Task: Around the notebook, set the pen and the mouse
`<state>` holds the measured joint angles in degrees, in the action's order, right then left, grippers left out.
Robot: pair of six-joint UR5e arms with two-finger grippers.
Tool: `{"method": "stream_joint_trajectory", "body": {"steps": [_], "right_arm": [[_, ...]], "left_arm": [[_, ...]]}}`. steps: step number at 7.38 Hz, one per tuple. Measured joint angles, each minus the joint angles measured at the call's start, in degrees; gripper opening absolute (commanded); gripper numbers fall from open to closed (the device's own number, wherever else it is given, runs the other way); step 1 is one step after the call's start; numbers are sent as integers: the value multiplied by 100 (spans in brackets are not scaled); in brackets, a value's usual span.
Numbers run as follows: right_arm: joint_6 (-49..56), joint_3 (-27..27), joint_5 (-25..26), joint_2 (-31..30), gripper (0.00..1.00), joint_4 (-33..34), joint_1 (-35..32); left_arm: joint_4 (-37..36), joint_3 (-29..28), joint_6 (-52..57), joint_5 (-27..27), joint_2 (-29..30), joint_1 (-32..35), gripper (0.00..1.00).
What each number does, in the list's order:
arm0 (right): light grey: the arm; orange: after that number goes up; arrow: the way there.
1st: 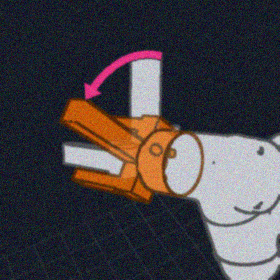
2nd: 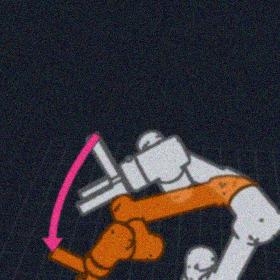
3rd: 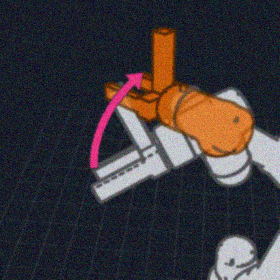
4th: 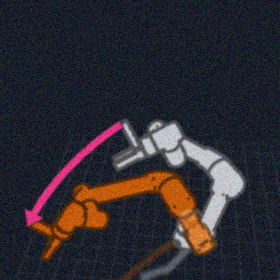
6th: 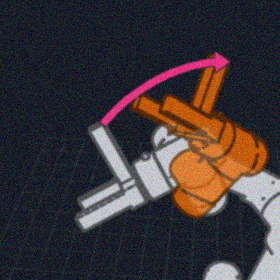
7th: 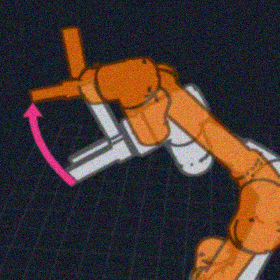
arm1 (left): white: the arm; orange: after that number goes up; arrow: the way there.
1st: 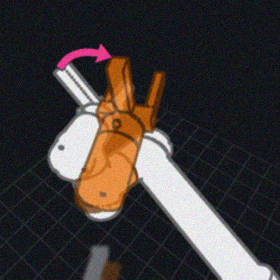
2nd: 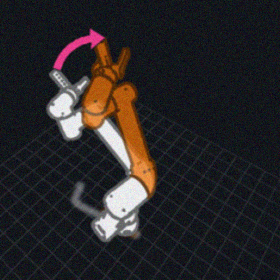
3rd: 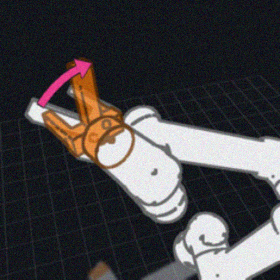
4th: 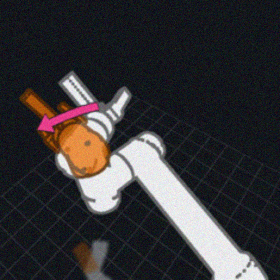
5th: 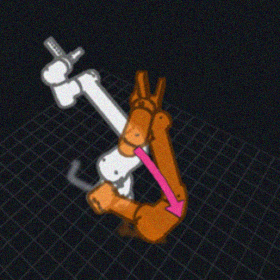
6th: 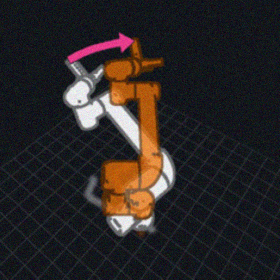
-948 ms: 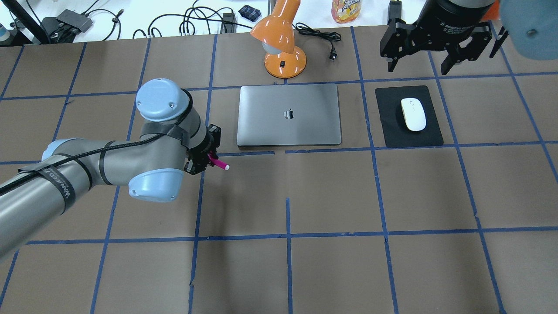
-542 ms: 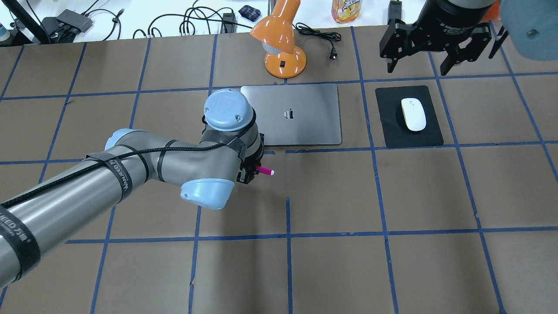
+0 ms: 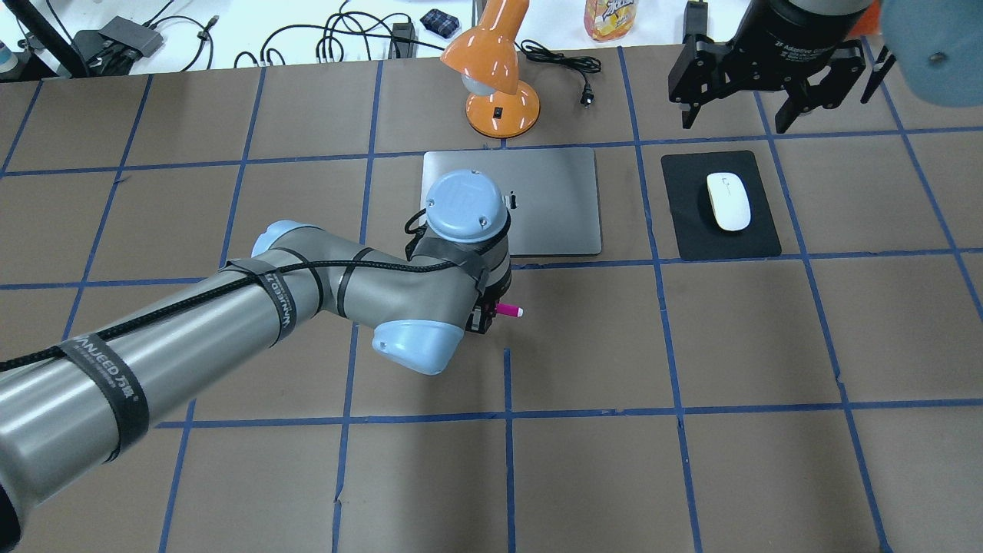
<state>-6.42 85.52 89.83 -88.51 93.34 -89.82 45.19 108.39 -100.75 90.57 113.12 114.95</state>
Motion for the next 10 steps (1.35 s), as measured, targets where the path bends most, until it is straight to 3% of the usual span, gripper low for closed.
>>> {"method": "stream_joint_trajectory", "body": {"steps": [2,3,4,7,10], "right_arm": [[6,-27,17,5,100,-100,0],[8,-40,22,6,100,-146,0],[8,-40,25,4,100,-165,0],[9,-18,9,0,100,-170,0],[9,-10,0,0,100,-167,0]], "left_arm": [[-18,-93,-184,6,217,165,0],[-34,-126,-231,3,285,202,15],[-31,-197,-291,-1,336,224,99],[-30,-331,-147,-19,337,234,100],[310,-360,2257,-24,66,-290,100]]}}
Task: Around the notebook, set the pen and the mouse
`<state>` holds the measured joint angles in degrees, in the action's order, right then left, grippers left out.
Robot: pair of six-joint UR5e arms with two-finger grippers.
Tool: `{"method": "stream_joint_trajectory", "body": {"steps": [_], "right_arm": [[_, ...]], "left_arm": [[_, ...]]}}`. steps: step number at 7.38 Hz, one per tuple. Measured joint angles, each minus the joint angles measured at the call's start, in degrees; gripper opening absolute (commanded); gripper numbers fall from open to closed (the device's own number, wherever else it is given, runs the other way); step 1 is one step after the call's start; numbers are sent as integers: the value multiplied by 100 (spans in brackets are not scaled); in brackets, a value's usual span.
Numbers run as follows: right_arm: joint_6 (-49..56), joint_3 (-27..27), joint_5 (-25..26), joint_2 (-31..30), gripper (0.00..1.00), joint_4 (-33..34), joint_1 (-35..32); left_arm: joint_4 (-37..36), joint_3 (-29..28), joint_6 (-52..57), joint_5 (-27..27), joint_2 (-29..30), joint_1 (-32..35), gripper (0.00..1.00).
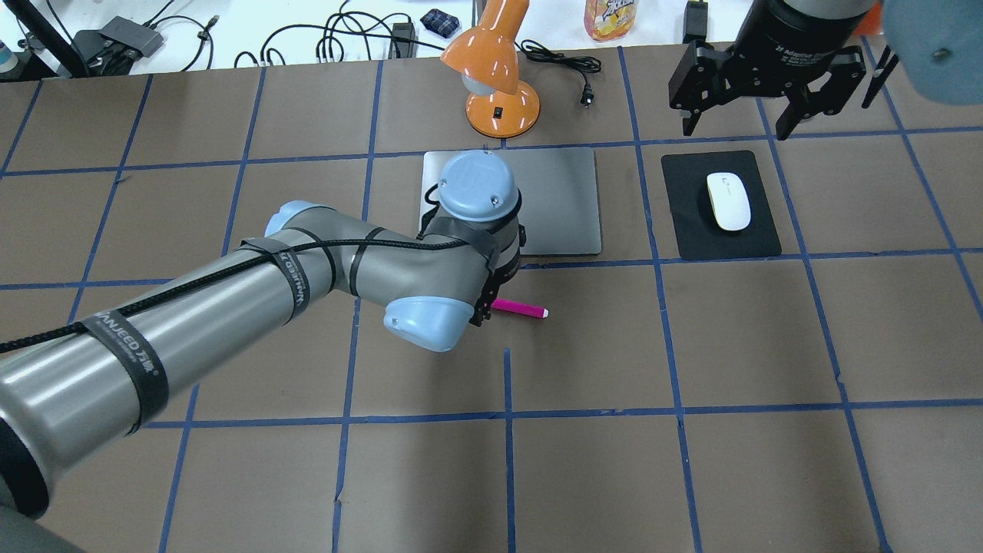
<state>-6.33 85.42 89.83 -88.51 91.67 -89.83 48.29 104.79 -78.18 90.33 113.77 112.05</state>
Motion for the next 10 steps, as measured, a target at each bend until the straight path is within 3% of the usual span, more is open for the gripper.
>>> {"method": "stream_joint_trajectory", "body": {"steps": [4,10], "right_arm": [[0,-10,10,0,100,0,0],[0,-24,21,0,100,-9,0]], "left_arm": [[960,-208,4144,11,-670,-1231,100],[4295,-1306,7866,-110,-1792,-2685,100]]}}
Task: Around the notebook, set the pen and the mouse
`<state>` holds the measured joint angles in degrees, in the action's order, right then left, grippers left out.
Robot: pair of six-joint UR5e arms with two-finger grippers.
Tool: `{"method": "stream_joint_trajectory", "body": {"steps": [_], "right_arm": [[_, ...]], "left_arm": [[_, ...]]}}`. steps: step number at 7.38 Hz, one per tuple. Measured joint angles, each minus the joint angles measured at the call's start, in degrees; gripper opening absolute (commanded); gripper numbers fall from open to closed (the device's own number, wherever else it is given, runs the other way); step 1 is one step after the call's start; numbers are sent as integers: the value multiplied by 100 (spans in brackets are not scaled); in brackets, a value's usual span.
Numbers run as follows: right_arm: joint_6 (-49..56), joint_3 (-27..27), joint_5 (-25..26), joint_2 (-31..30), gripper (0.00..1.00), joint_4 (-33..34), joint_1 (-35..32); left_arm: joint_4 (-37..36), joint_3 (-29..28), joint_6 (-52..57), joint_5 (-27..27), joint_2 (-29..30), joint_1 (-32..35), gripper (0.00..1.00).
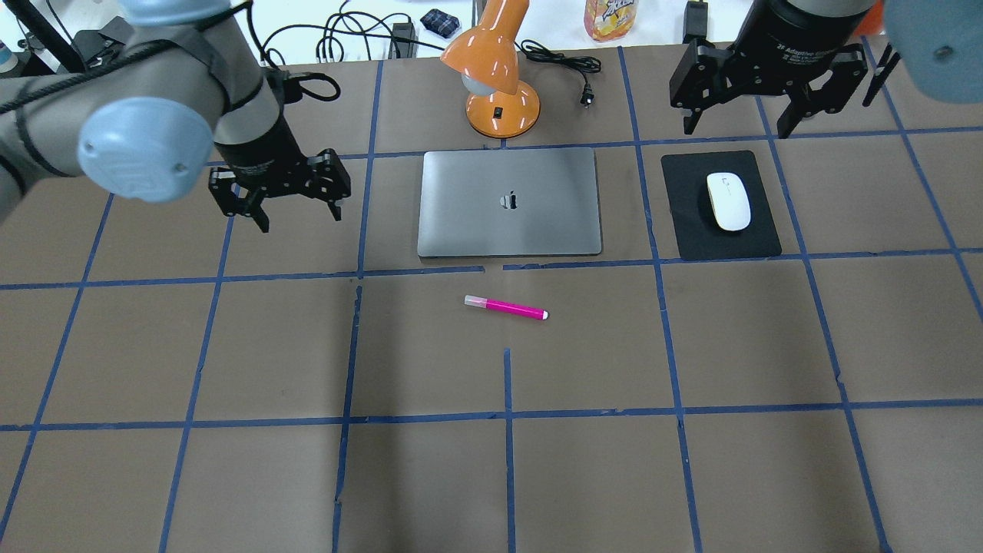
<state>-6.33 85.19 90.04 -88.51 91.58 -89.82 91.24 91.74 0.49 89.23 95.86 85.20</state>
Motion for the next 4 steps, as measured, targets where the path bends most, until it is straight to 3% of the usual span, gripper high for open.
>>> {"method": "stream_joint_trajectory", "body": {"steps": [2,4], "right_arm": [[0,5,-3,0,100,0,0],[0,6,-4,0,100,0,0]], "left_arm": [[512,-66,244,-39,-502,-111,100],[577,-7,191,-39,-783,-83,100]]}}
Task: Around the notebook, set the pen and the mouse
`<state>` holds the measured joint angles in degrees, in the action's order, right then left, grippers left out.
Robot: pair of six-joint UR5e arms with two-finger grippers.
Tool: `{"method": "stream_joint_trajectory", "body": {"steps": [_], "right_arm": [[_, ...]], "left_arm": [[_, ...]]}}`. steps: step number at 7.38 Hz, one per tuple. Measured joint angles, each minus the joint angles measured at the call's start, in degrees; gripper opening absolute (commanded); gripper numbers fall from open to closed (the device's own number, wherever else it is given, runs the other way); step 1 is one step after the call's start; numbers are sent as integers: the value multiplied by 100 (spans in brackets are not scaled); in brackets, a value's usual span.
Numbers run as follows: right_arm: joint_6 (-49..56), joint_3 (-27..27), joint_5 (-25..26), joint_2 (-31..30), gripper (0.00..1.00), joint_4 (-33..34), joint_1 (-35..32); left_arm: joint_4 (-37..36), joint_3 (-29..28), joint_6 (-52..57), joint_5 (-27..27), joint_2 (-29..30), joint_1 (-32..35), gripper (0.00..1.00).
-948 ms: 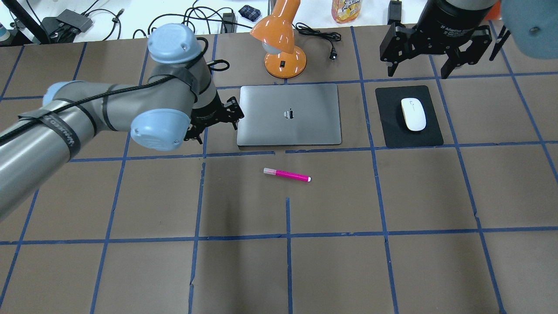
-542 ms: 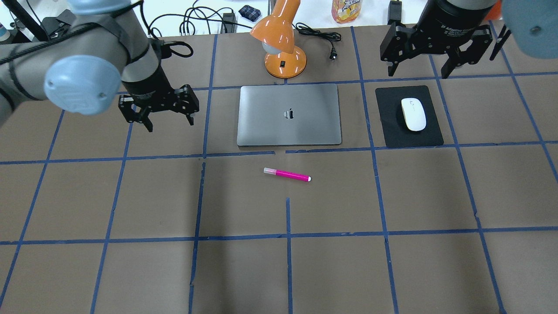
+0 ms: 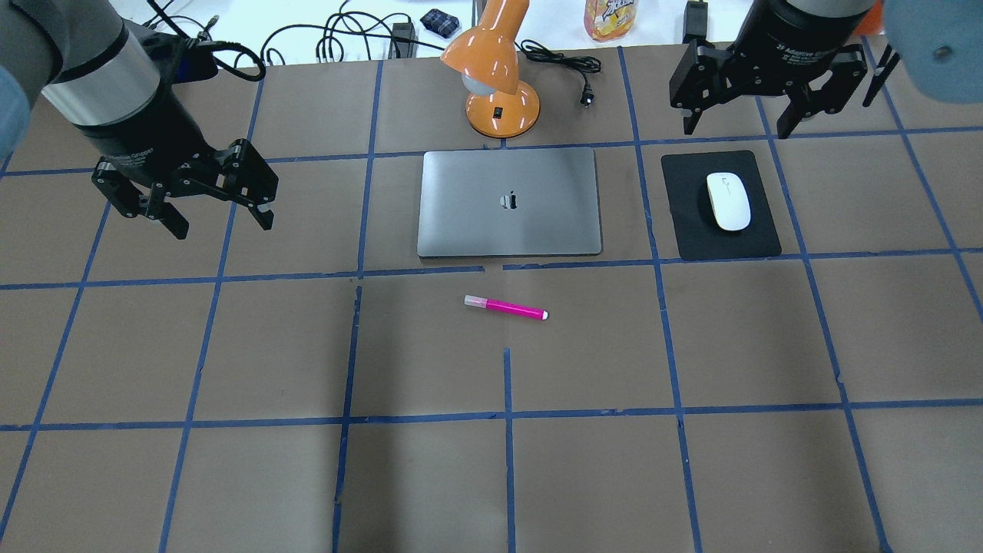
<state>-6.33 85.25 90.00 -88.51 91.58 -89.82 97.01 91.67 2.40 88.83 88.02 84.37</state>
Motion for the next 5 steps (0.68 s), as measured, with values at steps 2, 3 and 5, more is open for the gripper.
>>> {"method": "stream_joint_trajectory", "body": {"steps": [2,3,5], "right_arm": [[0,3,0,0,100,0,0],[0,6,0,0,100,0,0],[0,12,6,0,100,0,0]], "left_arm": [[0,90,-231,-4,-96,34,100],[-32,177,-274,-4,-117,51,100],[-214,260,-278,7,-125,60,100]]}}
